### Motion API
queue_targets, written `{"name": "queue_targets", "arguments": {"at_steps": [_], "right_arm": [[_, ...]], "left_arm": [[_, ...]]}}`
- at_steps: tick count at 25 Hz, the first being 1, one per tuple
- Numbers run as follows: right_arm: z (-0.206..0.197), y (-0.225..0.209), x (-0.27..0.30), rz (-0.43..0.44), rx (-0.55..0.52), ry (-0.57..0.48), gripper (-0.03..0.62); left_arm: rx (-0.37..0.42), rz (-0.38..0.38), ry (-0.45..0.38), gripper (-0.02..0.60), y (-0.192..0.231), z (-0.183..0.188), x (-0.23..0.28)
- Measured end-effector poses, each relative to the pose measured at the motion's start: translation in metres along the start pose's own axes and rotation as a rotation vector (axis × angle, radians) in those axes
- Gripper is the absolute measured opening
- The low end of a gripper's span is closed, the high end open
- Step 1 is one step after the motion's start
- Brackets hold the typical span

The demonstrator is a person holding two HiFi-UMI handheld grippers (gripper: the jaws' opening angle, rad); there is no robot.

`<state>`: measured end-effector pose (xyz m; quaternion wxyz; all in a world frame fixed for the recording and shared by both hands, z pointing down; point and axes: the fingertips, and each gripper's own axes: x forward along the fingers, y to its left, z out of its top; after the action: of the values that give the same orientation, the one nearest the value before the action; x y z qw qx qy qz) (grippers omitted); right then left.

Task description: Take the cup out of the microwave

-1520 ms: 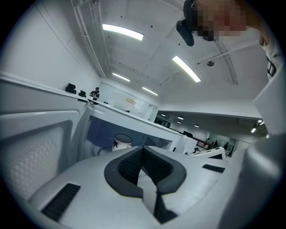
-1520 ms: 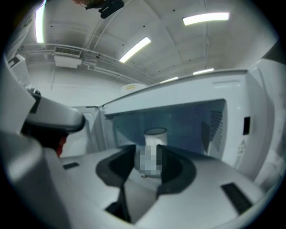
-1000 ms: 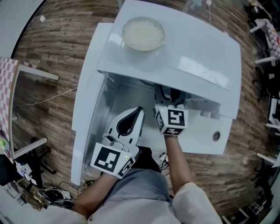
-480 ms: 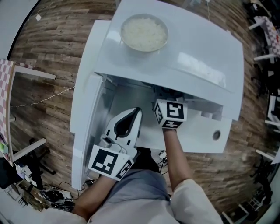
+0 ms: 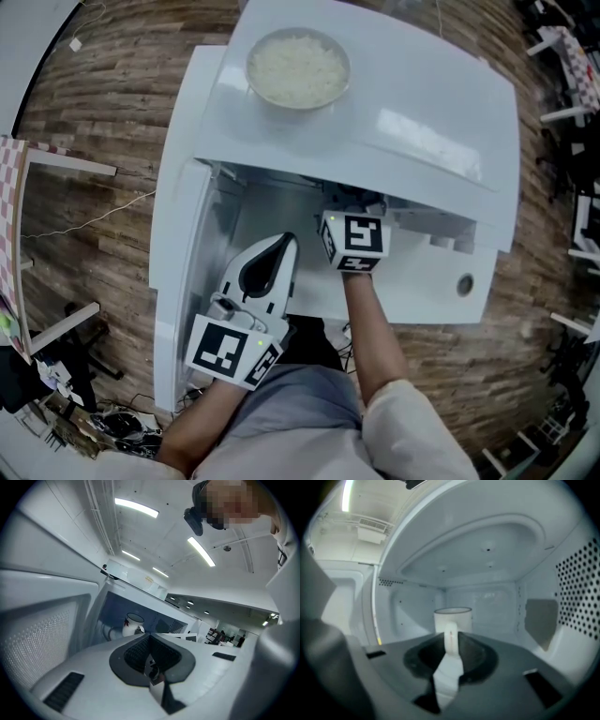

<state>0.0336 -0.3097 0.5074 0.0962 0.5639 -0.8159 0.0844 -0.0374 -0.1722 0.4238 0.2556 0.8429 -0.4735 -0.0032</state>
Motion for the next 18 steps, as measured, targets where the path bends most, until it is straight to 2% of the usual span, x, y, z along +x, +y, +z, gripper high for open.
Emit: {"name": "queue_targets", "arguments": {"at_steps": [6,18], "right_arm": [[0.0,0.0,-0.001,-0.021,-0.054,0.005,0.075],[0.006,-0.001,-0.016,-0.043,-0.052,-0.007,0.069]], "left_arm": [[0.003,0.01,0.002,0.015,0.003,0.0,-0.001],[0.019,0.003,-0.005,0.014,-0.004,0.002,-0.002]]}}
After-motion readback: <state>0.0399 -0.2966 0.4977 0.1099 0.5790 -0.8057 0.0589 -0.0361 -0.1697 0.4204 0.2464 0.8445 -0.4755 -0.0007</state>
